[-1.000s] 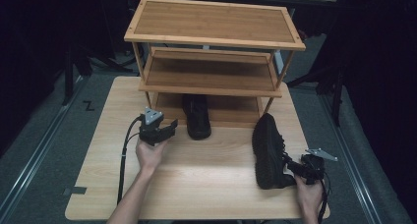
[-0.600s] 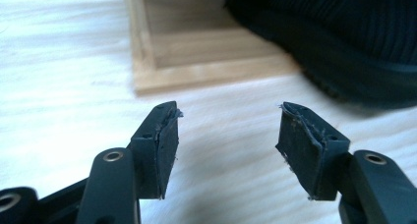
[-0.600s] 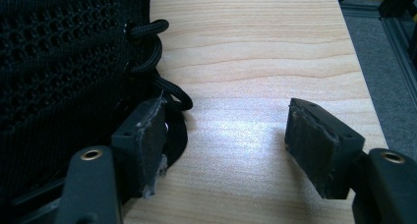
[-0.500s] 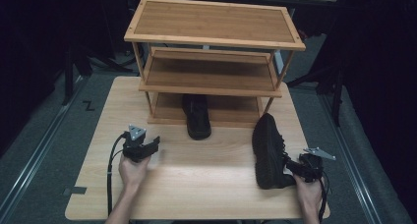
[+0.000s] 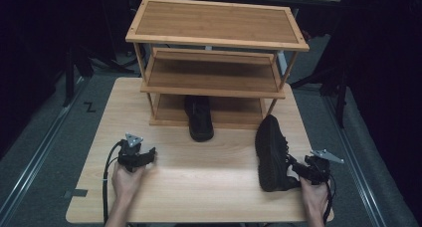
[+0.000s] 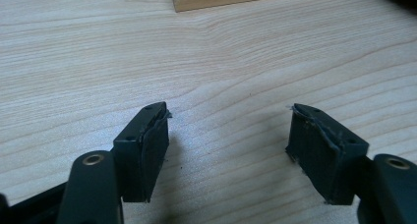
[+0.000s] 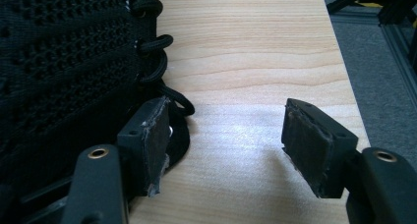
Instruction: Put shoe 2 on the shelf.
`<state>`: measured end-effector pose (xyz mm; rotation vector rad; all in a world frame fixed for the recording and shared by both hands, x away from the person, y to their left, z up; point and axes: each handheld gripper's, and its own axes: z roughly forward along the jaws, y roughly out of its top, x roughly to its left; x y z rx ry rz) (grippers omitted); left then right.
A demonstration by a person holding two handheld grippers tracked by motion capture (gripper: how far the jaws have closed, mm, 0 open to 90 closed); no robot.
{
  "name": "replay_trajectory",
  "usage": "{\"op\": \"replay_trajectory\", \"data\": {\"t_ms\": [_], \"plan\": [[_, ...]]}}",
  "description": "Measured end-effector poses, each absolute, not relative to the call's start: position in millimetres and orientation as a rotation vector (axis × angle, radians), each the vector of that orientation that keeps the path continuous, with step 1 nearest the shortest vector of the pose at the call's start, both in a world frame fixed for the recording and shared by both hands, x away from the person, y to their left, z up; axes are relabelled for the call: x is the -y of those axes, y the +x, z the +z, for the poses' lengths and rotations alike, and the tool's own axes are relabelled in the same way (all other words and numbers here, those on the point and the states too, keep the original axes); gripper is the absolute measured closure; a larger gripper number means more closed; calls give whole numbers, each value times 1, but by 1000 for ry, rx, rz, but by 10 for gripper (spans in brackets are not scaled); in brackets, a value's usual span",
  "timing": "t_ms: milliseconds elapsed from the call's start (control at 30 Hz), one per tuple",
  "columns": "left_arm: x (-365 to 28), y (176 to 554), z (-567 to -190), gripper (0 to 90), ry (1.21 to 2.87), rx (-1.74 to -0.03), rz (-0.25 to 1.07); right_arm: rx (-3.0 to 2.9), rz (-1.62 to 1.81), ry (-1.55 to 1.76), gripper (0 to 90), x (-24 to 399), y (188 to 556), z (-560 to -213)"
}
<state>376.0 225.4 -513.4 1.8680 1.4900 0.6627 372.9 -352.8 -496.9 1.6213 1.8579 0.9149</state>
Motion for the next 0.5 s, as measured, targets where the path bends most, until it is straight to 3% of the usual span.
{"op": "replay_trajectory", "data": {"t_ms": [500], "plan": [[-225, 375, -513, 301, 1869, -1490, 659, -1941, 947, 1609, 326, 346, 379, -500]]}}
